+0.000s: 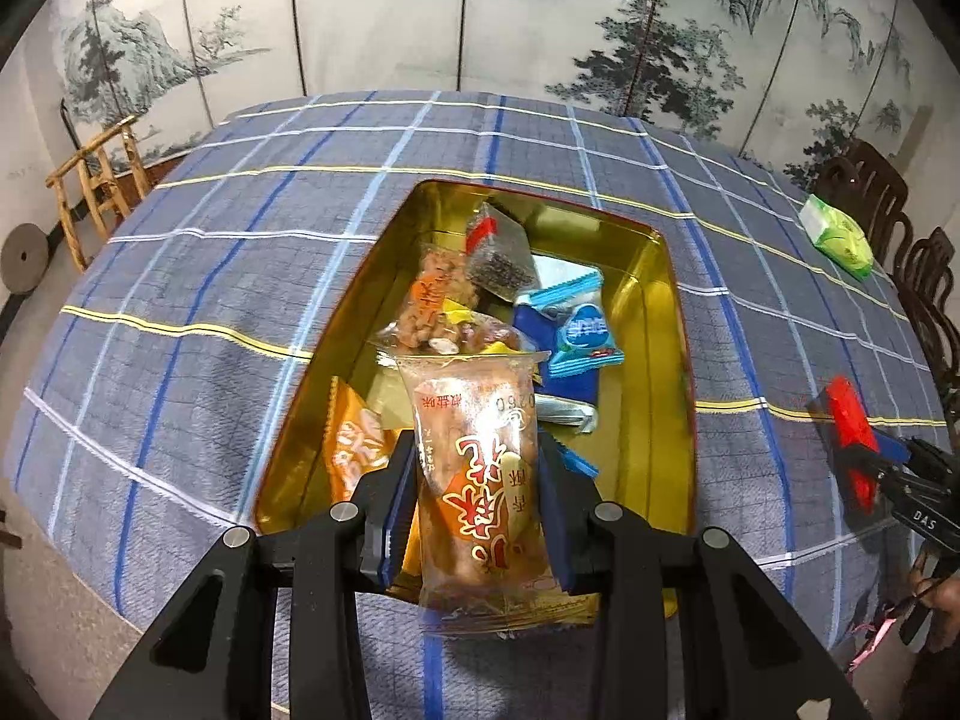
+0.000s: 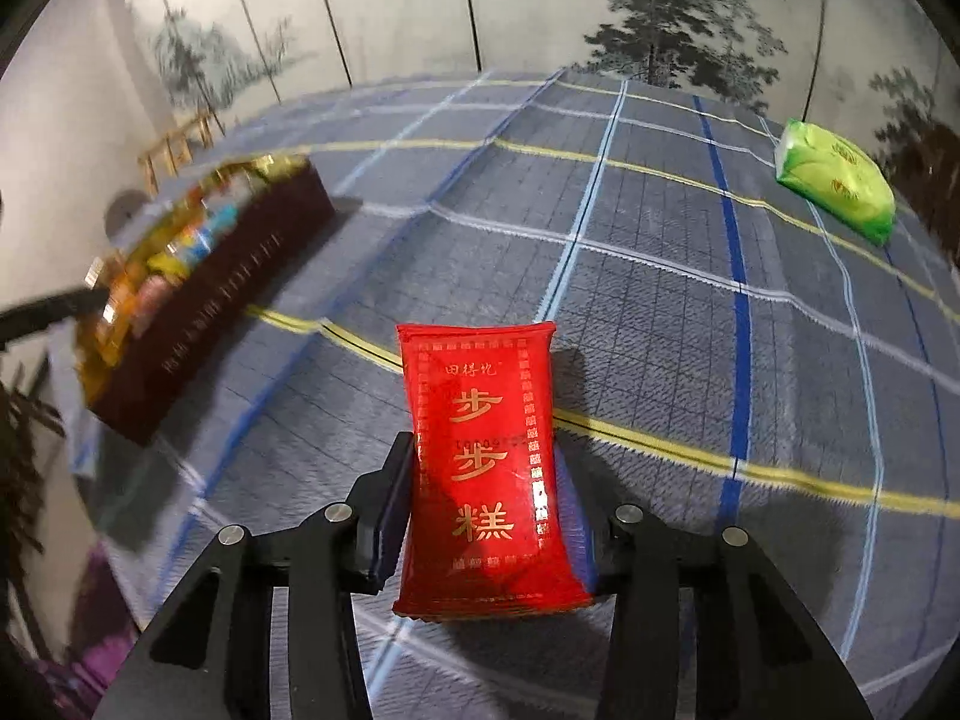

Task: Organize snacks
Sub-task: 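Carry the orange snack bag into the tin and open the left tool, then carry the red packet into the tin and open the right tool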

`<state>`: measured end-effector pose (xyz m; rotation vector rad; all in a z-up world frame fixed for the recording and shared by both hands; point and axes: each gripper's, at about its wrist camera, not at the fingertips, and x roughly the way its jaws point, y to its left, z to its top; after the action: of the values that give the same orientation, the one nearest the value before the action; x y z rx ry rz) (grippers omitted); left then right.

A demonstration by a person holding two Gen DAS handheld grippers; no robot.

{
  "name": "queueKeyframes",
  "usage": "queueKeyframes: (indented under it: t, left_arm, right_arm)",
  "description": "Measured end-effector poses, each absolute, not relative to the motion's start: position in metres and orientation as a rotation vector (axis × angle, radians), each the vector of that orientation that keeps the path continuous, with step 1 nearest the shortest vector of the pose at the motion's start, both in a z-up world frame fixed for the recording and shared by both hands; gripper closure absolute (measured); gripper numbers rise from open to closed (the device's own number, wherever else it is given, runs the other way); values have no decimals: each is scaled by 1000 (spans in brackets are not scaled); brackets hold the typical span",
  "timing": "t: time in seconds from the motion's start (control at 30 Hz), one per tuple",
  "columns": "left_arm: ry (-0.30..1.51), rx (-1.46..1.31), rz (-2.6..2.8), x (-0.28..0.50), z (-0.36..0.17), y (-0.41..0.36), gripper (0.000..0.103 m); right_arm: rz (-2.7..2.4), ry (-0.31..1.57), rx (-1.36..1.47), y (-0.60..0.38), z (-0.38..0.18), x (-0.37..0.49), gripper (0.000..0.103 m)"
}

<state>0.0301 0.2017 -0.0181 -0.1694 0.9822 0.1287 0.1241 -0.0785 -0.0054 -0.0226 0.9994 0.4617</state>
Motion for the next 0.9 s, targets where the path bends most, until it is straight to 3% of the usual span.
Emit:
queueKeyframes:
  t: [0.57, 0.63, 0.7, 0.9]
  left_arm:
    - [973, -129, 39, 61, -17, 183, 70]
    - [967, -139, 43, 58, -16, 183, 67]
    - [953, -139, 64, 53, -13, 186, 55]
    - [896, -89, 170, 25, -4, 193, 39]
  right_arm:
    - [473, 938, 124, -90, 17, 111, 58]
    - [474, 935, 127, -90, 17, 110, 58]
    - [475, 934, 132, -89, 18, 110, 58]
    - [504, 915, 139, -81, 30, 108, 58]
